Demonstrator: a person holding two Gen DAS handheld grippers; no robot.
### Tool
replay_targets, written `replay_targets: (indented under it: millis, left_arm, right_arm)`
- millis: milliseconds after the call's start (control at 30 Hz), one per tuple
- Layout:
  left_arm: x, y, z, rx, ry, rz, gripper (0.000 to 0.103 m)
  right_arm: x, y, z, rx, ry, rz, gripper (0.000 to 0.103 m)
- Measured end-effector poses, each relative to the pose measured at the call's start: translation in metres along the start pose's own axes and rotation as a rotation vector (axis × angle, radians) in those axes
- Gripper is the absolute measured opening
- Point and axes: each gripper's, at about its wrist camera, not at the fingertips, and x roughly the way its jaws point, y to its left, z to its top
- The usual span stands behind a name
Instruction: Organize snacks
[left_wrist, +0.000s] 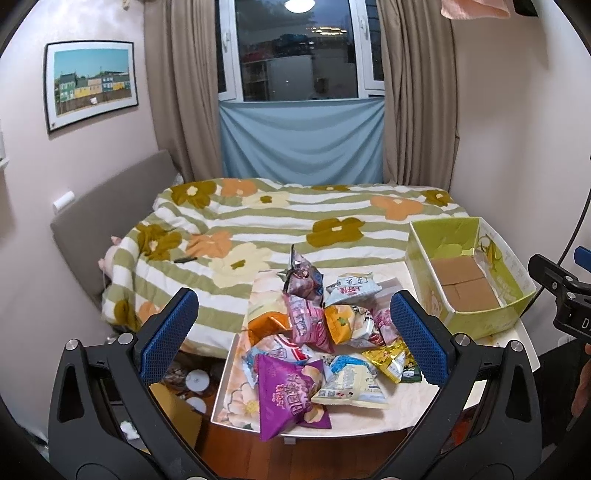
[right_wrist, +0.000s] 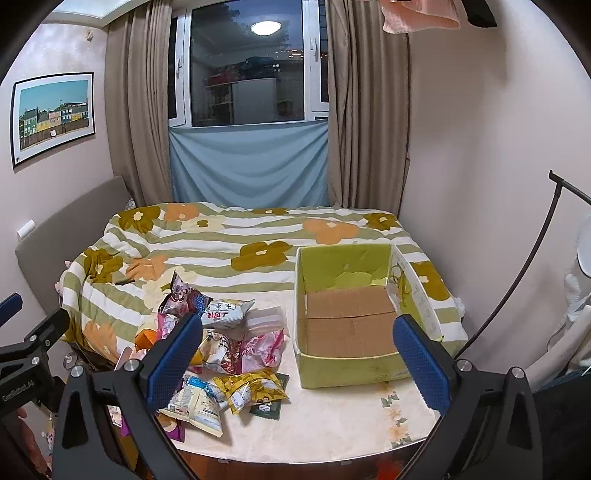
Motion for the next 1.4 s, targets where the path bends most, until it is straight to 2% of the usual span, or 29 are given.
replay_targets:
  millis: [467,1400]
  left_arm:
    - [0.001,0.001,0.000,-0.023,0.015,-0.024,0.103]
    - [0.001,0.003,0.005,-0.028,0.014,-0.023,0.103]
  right_arm:
    - [0.006,0.005,-0.005,-0.019,0.014,0.021,0.103]
    - [0.006,0.008,-0.012,-0.021,0.022,0.025,0.103]
